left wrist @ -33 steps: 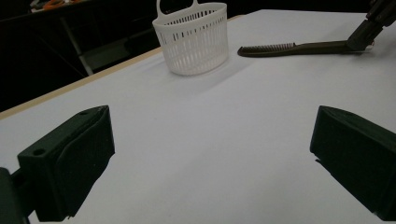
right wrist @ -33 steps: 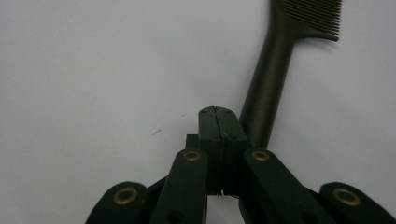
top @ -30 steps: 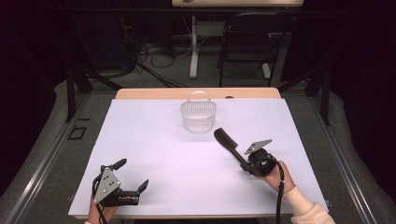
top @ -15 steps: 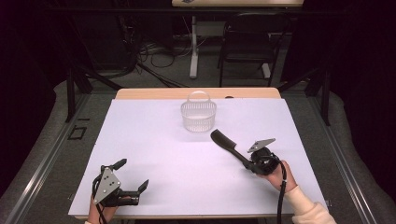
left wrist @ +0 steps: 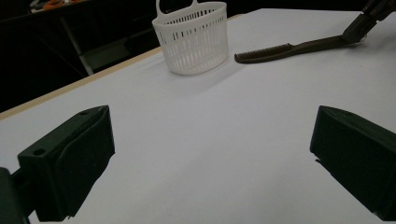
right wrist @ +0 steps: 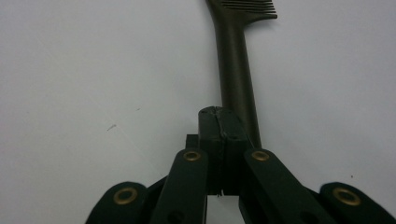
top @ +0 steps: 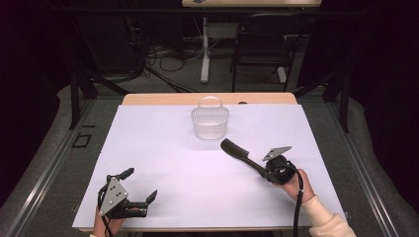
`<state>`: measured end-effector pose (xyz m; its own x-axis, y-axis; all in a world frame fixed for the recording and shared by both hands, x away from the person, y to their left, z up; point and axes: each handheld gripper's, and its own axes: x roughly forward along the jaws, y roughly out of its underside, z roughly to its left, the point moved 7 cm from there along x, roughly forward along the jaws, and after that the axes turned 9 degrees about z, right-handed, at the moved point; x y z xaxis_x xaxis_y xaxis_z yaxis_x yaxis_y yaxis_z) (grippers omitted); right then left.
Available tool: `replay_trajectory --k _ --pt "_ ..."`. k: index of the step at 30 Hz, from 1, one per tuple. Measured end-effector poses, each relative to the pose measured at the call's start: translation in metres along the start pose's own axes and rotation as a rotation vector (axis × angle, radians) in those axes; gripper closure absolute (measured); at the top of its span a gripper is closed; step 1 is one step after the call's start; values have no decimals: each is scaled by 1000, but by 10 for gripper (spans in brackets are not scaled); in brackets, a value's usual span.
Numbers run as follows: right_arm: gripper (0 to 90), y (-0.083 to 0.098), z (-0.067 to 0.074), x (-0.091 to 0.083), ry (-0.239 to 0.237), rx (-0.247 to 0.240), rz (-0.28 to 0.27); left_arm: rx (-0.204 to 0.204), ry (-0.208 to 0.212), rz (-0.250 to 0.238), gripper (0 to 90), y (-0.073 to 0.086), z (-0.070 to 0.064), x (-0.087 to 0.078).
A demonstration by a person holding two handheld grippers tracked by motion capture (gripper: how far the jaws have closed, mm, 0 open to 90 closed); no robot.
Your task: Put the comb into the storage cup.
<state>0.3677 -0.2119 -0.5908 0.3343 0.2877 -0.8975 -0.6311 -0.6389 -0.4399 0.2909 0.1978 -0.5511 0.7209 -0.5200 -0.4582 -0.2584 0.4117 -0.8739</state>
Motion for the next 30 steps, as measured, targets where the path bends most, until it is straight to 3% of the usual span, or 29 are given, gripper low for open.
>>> replay_trajectory --k 16,24,30 --pt "900 1 -3 0 3 -13 -3 -5 2 -7 0 0 1 0" --pt "638 -4 5 -16 -34 -43 -14 -1 -5 -11 0 0 1 -1" --pt "493 -4 9 -25 -72 -60 -11 -1 -2 -14 0 -1 0 -1"
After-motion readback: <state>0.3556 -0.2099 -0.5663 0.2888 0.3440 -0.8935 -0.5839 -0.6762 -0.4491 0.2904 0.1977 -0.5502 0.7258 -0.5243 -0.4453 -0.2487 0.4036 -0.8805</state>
